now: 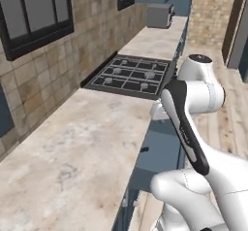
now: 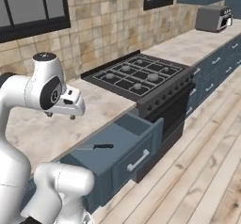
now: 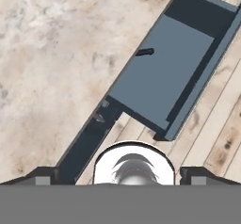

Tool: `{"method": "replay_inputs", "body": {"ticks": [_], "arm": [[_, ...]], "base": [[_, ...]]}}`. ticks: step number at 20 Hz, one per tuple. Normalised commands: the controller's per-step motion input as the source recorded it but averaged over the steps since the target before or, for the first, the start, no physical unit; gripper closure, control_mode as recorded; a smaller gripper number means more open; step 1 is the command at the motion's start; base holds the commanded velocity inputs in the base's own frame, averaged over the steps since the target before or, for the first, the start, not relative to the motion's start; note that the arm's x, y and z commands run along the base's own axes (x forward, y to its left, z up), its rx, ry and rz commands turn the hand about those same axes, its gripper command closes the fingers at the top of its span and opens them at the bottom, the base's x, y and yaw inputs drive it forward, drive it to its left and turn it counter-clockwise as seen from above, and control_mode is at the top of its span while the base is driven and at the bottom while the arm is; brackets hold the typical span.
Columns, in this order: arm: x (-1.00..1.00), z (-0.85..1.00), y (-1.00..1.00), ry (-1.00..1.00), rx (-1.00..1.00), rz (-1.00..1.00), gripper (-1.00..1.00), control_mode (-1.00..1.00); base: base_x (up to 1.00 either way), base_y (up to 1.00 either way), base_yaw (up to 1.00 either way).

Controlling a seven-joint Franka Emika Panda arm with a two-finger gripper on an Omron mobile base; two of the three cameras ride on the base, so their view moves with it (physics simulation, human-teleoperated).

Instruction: Pick up the knife from the drawer and place it on the cutting board. Then place the meat from the plate to the cutting board.

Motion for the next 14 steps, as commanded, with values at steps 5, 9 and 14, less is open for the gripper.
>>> {"method": "replay_inputs", "body": {"ticks": [5,9,14], "arm": [[0.00,0.00,0.00,0.00,0.00,0.00,-1.00,1.00],[0.00,0.00,0.00,0.00,0.00,0.00,-1.00,1.00],[0.09,-0.16,0.02,0.11,0.00,-0.06,-1.00,-1.00]], "base": [[-0.06,0.45,-0.61],[-0.03,0.34,-0.57],[0.00,0.03,-0.08]]}}
